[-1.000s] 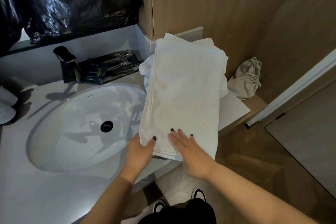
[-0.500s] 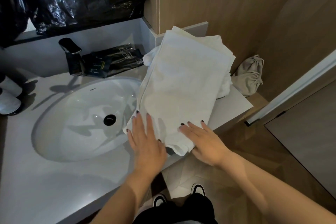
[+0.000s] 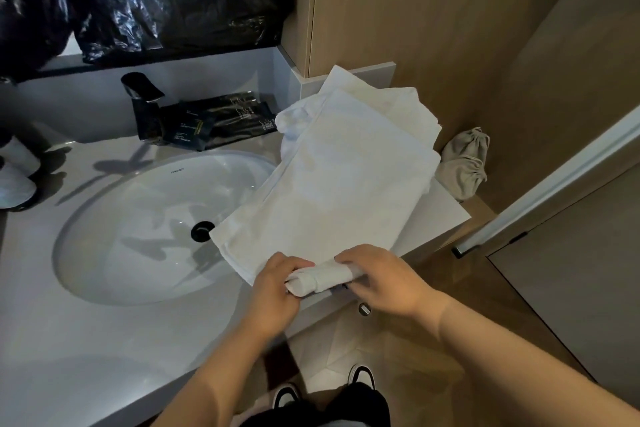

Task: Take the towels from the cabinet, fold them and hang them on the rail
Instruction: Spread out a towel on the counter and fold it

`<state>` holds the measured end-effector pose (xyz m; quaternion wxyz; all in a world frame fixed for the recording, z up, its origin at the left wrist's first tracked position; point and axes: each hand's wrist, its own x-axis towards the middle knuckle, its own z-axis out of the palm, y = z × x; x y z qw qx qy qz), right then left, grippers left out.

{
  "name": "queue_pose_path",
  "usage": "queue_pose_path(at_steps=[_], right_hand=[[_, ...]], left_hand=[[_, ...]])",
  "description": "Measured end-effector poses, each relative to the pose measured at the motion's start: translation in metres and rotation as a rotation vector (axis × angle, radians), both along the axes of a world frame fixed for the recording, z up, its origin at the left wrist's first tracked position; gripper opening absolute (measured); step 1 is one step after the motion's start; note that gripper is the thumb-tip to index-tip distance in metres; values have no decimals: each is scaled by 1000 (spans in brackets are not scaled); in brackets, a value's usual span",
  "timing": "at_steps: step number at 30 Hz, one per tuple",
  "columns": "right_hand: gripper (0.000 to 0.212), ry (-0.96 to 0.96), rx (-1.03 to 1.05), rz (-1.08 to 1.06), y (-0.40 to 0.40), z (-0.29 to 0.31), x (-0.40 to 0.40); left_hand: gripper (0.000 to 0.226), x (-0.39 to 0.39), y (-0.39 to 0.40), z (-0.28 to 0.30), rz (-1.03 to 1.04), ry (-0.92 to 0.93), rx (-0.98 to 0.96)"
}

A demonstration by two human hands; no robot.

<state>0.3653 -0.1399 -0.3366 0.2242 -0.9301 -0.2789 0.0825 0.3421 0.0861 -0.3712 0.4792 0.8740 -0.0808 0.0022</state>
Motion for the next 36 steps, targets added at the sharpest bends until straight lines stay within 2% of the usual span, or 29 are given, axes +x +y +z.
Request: queue_pose_path(at_steps=[3, 5, 7, 9, 10, 11, 13, 15, 16, 19, 23, 25, 27, 30, 33, 36], right_hand=[[46, -149, -128, 43, -25, -8, 16], [34, -138, -173, -68, -43, -9, 30], [20, -39, -194, -184, -53, -2, 37], [13, 0, -200, -152, -52, 4, 35], [10, -21, -198, -125, -50, 6, 31], [13, -51, -185, -106, -46, 8, 26], [33, -49, -135, -133, -43, 15, 14], [55, -20, -69, -130, -42, 21, 6], [56, -7, -43, -111, -41, 25, 4], [34, 63, -76, -22, -40, 34, 6], [24, 188, -227, -30, -68, 33, 11], [15, 234, -190, -108, -87, 32, 10], [11, 253, -166, -173, -97, 38, 7], [11, 306, 22, -245, -107, 55, 7], [17, 354, 484, -422, -110, 68, 15], [38, 444, 1019, -633, -96, 51, 24]], left_hand=[[36, -2, 27, 2, 12, 118, -107], [30, 1, 47, 3, 41, 230, -161], [23, 1, 64, 9, 90, 310, -254], [25, -3, 72, 15, 136, 350, -323], [27, -4, 75, 17, 145, 345, -298], [31, -4, 78, 18, 131, 340, -235], [38, -4, 81, 20, 93, 348, -167], [26, -3, 80, 23, 167, 335, -264], [19, -4, 79, 24, 220, 310, -323], [13, -7, 77, 24, 334, 301, -502], [17, -5, 86, 22, 450, 358, -694], [16, -1, 90, 25, 465, 358, -689], [13, 3, 96, 32, 444, 334, -597], [5, 10, 108, 37, 443, 307, -479], [17, 18, 108, 39, 520, 332, -571], [8, 23, 95, 38, 615, 434, -705]])
